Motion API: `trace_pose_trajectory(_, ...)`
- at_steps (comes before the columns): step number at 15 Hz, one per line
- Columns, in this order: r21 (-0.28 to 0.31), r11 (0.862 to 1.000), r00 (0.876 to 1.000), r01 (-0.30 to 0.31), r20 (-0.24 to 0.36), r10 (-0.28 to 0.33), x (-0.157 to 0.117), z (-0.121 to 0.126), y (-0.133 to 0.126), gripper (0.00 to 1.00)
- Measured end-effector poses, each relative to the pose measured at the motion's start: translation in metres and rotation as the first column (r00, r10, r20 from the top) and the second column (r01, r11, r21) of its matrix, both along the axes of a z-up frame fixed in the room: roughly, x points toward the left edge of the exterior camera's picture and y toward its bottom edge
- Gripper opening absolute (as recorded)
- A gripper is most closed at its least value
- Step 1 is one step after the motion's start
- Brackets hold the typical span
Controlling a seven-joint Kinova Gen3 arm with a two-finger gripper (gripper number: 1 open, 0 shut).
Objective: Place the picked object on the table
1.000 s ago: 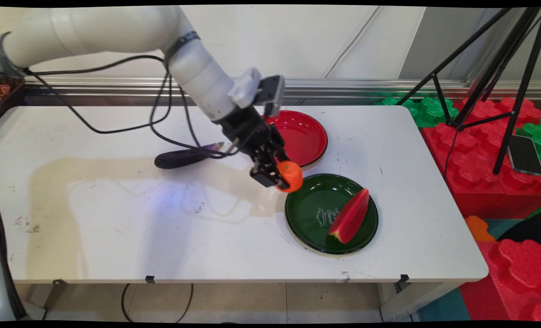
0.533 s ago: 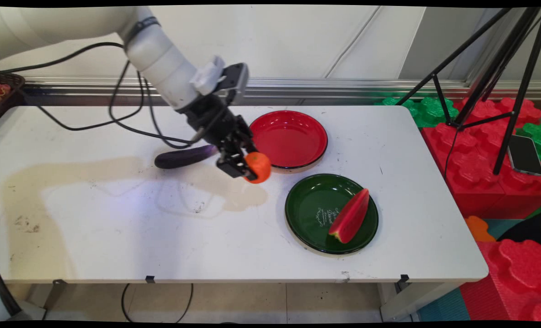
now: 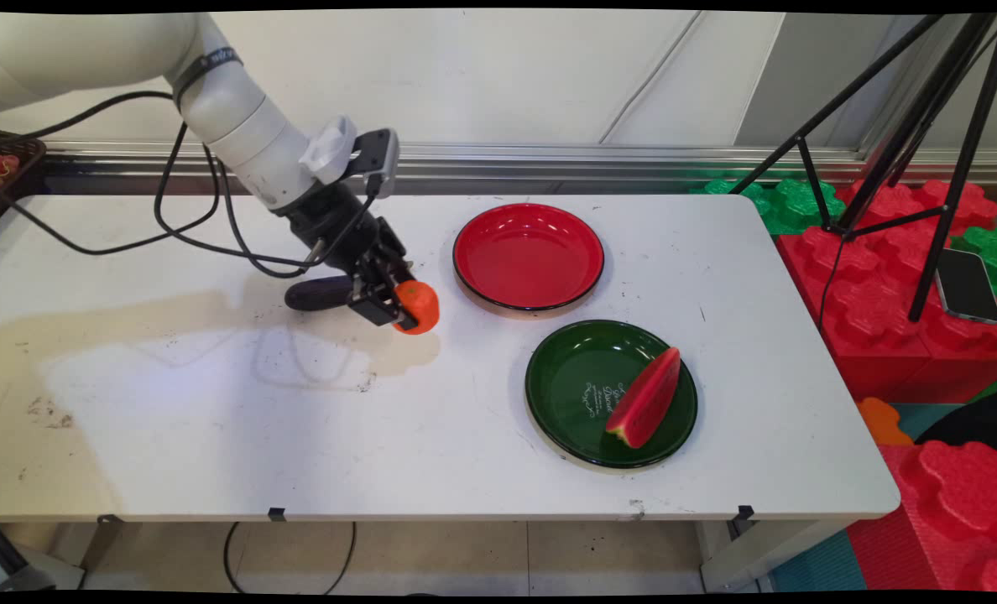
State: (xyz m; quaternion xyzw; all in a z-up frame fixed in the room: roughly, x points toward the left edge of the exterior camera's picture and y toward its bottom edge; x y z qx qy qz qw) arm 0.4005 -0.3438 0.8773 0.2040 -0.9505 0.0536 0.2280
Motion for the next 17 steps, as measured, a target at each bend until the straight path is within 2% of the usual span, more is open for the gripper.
trace_pose_trajectory(6,0.028,0.996,0.996,-0.086,0.036,0.085,0.02,-0.031,-0.003,0.0)
trace_pose_trajectory(14,0.078,0.982,0.985,-0.17,0.055,0.166,0.028,-0.068,-0.003,0.0)
trace_pose_trajectory(15,0.082,0.981,0.983,-0.178,0.054,0.175,0.029,-0.071,-0.003,1.0)
trace_pose_trajectory(17,0.086,0.978,0.981,-0.191,0.05,0.187,0.029,-0.075,-0.003,1.0)
